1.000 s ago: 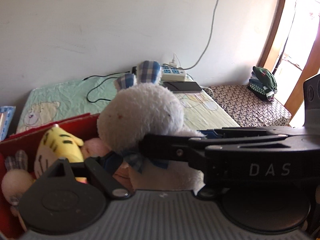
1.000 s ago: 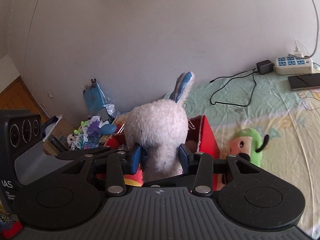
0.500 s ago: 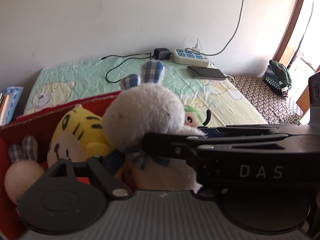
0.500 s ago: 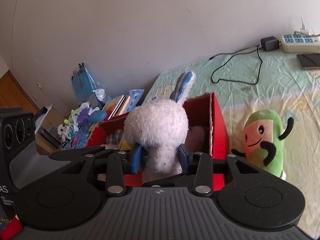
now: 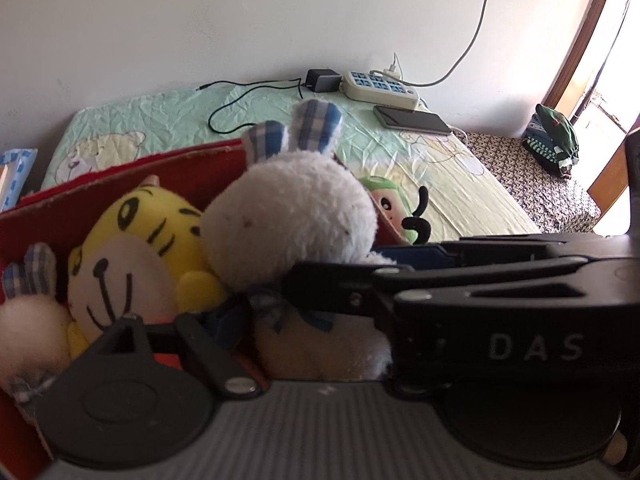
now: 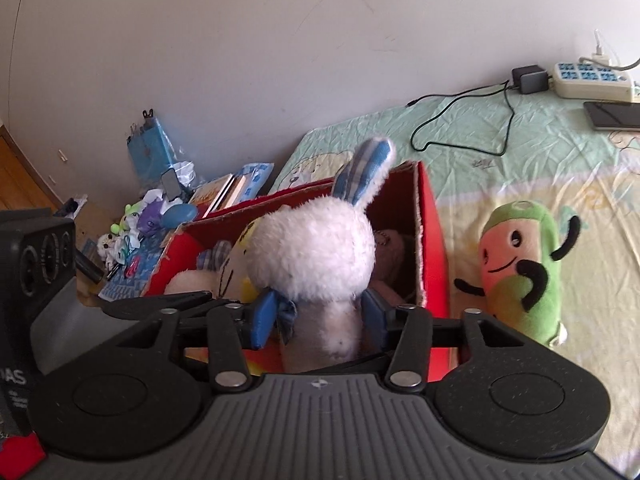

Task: Organize objects
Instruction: 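Lower the bunny into the box and open the right tool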

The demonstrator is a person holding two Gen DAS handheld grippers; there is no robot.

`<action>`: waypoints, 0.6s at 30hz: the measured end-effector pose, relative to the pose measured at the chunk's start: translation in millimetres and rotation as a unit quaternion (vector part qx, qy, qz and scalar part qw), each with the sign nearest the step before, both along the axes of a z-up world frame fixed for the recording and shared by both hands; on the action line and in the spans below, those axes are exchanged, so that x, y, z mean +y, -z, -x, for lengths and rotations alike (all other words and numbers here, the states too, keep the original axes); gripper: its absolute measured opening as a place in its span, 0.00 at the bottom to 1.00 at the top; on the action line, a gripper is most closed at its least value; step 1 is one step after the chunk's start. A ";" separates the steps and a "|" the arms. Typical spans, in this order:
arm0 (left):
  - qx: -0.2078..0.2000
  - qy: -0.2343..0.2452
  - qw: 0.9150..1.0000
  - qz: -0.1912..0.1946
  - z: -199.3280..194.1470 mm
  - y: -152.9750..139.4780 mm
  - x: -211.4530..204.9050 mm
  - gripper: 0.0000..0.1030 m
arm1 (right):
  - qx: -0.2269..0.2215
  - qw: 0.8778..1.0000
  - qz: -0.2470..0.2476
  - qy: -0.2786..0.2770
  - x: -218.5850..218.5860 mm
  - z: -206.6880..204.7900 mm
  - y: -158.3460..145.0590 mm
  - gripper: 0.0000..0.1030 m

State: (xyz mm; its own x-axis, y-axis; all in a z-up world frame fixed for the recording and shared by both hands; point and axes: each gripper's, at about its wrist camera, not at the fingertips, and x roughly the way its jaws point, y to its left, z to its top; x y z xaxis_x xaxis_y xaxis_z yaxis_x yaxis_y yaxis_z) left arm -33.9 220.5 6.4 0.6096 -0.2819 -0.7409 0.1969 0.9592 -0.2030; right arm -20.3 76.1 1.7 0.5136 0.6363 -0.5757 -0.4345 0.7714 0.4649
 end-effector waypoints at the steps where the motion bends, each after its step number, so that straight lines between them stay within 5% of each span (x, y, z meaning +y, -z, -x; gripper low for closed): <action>1: 0.000 0.002 1.000 0.001 0.6 0.5 -0.4 0.85 | -0.003 1.000 -0.004 0.002 -2.6 1.3 -1.5 0.57; 10: 0.009 0.013 1.000 0.001 11.1 3.6 -1.2 0.89 | -0.006 0.998 -0.038 0.048 -13.5 -2.9 -10.2 0.42; 18: 0.009 0.001 1.000 -0.006 17.1 1.1 2.9 0.88 | -0.007 0.999 -0.020 0.033 4.6 -9.4 -1.6 0.41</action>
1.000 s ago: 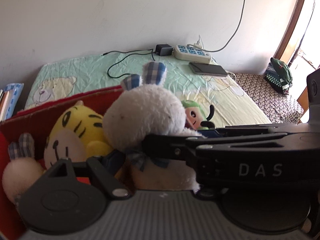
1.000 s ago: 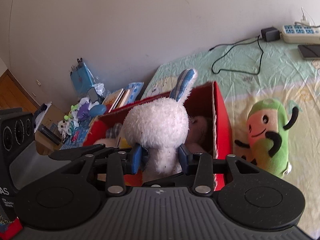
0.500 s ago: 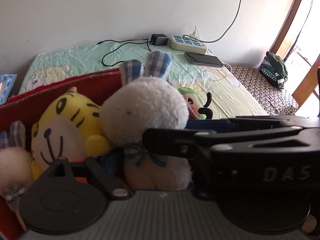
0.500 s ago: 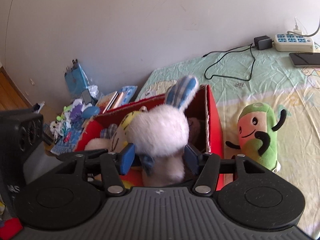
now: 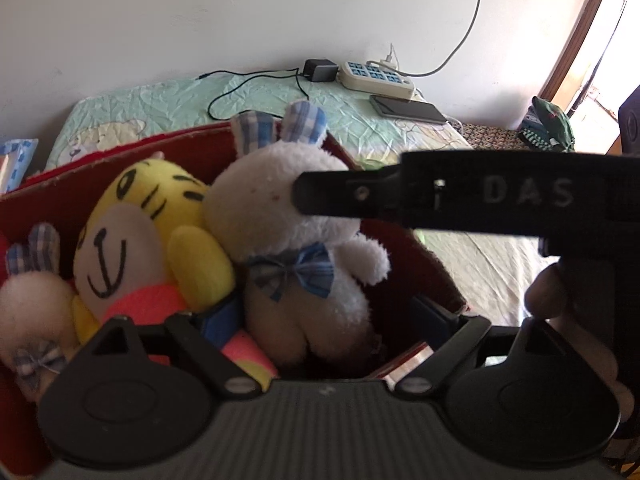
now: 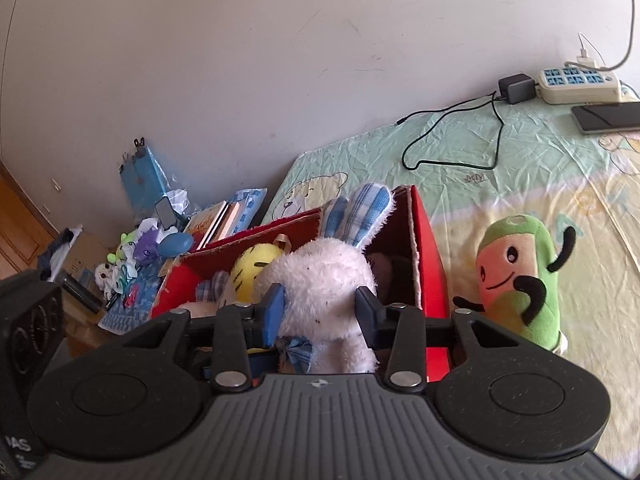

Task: Organize objects
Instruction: 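Lower the bunny into the box and open the right tool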

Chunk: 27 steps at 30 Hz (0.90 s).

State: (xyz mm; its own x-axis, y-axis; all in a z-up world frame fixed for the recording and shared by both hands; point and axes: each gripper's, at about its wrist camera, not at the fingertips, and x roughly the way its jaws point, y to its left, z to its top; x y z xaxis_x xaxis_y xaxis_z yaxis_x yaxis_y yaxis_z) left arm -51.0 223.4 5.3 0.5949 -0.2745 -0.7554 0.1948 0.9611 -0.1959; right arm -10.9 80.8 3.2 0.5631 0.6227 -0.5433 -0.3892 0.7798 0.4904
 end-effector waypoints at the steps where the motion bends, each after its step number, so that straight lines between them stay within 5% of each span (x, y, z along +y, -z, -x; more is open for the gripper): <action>1: 0.000 -0.002 1.000 -0.002 0.3 0.1 0.5 0.88 | 0.002 1.000 -0.002 0.002 -0.5 -0.9 0.5 0.41; 9: 0.004 -0.003 1.000 -0.019 3.1 -7.0 -2.6 0.89 | 0.019 0.999 -0.014 0.036 -14.2 7.6 -3.2 0.52; 20: 0.011 -0.009 0.997 -0.069 4.7 -21.1 -16.5 0.89 | -0.026 0.995 0.053 0.082 -14.5 34.4 -17.8 0.51; 27: 0.011 -0.033 0.995 -0.091 9.3 -24.8 -15.0 0.90 | -0.024 0.993 0.053 0.103 -18.0 42.4 -22.7 0.51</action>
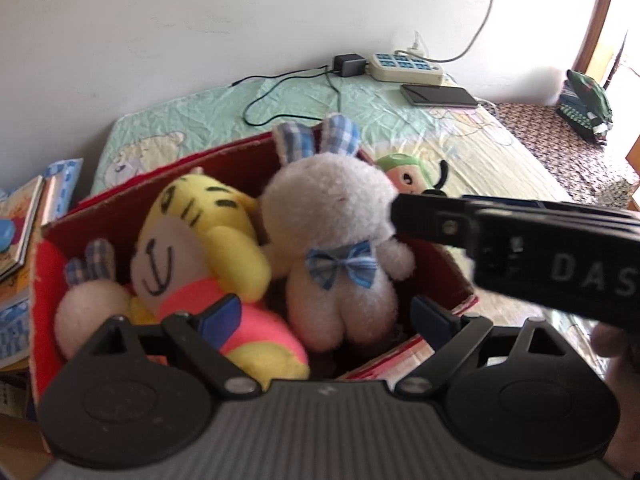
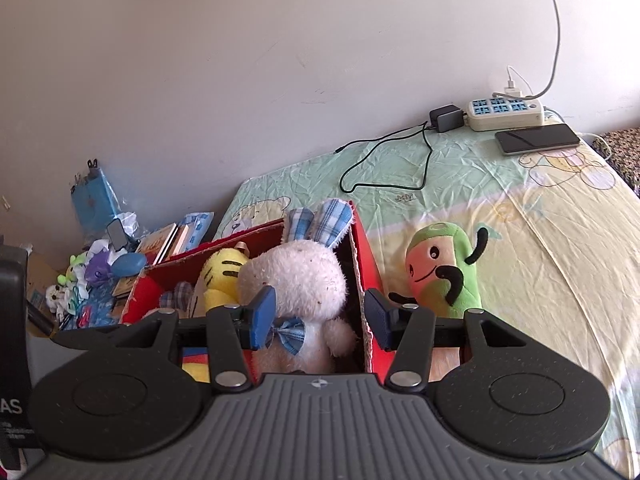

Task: Organize objects
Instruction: 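Lower the bunny into the box and open the right tool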

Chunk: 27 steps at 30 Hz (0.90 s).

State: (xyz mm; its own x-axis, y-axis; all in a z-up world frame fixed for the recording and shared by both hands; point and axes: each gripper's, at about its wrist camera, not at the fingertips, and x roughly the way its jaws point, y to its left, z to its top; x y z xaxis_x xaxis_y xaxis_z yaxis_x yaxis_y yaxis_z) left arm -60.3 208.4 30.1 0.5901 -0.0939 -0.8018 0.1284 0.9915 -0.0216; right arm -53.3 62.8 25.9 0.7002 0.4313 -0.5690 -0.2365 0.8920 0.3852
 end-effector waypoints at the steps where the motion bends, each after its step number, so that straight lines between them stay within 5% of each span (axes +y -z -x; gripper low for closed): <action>1: 0.000 -0.005 1.000 -0.003 0.0 -0.3 1.1 0.90 | 0.002 1.000 0.002 0.004 0.1 0.7 -0.3 0.51; 27: 0.004 -0.072 0.997 -0.042 21.4 -4.9 15.4 0.96 | 0.000 0.999 0.048 0.016 18.3 21.3 1.5 0.56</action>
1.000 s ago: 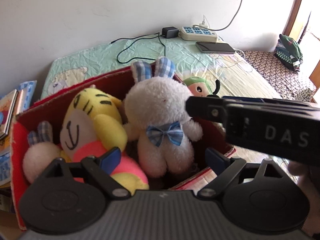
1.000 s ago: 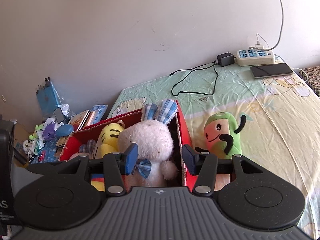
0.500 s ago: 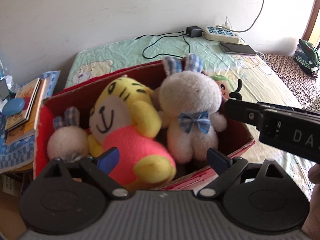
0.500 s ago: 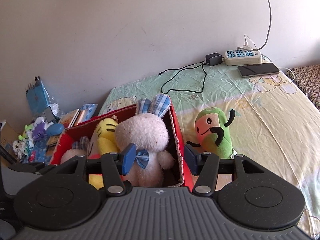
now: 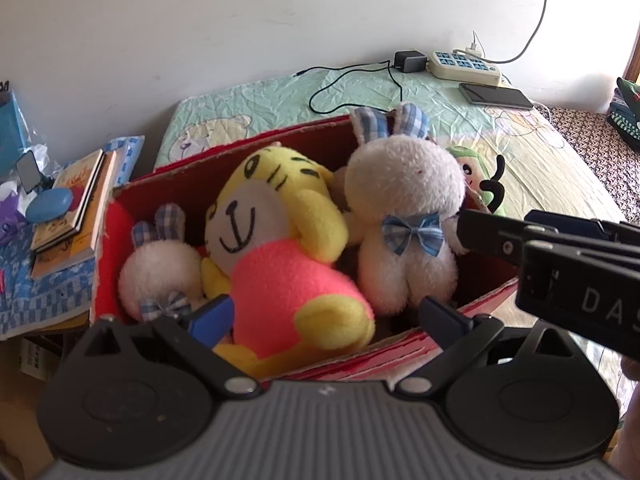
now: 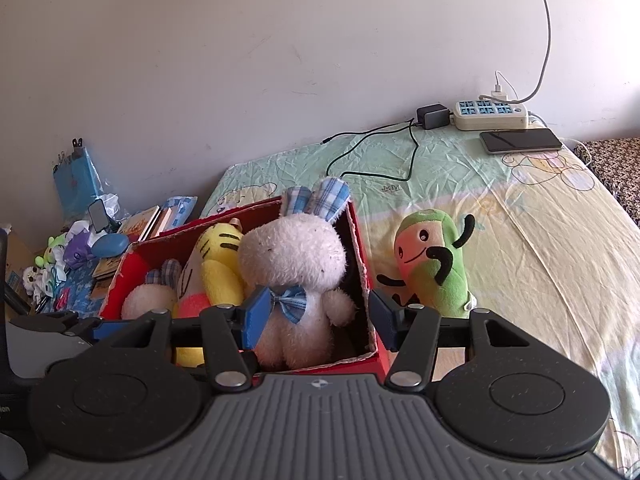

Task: Organize objects
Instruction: 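Lower the bunny into the box and open the right tool, then move the open right tool toward the green pickle plush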

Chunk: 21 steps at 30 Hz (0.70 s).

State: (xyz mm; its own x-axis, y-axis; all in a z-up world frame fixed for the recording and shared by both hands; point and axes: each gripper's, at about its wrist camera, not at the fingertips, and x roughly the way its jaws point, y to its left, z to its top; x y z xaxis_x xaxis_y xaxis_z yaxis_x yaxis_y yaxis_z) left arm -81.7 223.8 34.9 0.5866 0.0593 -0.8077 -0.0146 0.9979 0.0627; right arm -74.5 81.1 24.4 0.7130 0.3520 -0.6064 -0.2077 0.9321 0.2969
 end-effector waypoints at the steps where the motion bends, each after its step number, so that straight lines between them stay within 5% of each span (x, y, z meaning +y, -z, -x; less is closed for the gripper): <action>1: 0.000 0.000 1.000 -0.002 -0.1 0.0 -0.6 0.96 | 0.001 1.000 -0.001 -0.001 -0.4 0.1 -0.1 0.56; 21: -0.005 -0.015 0.999 -0.032 -6.3 -4.0 -16.4 0.97 | 0.009 1.000 -0.017 0.003 -17.1 0.6 -2.8 0.56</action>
State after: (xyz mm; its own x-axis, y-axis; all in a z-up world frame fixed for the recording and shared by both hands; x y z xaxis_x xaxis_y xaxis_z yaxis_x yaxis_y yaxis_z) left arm -75.4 207.4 38.9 0.5916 0.1288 -0.7959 -0.0452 0.9909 0.1268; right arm -75.1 64.0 27.3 0.7045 0.3691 -0.6062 -0.1968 0.9222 0.3328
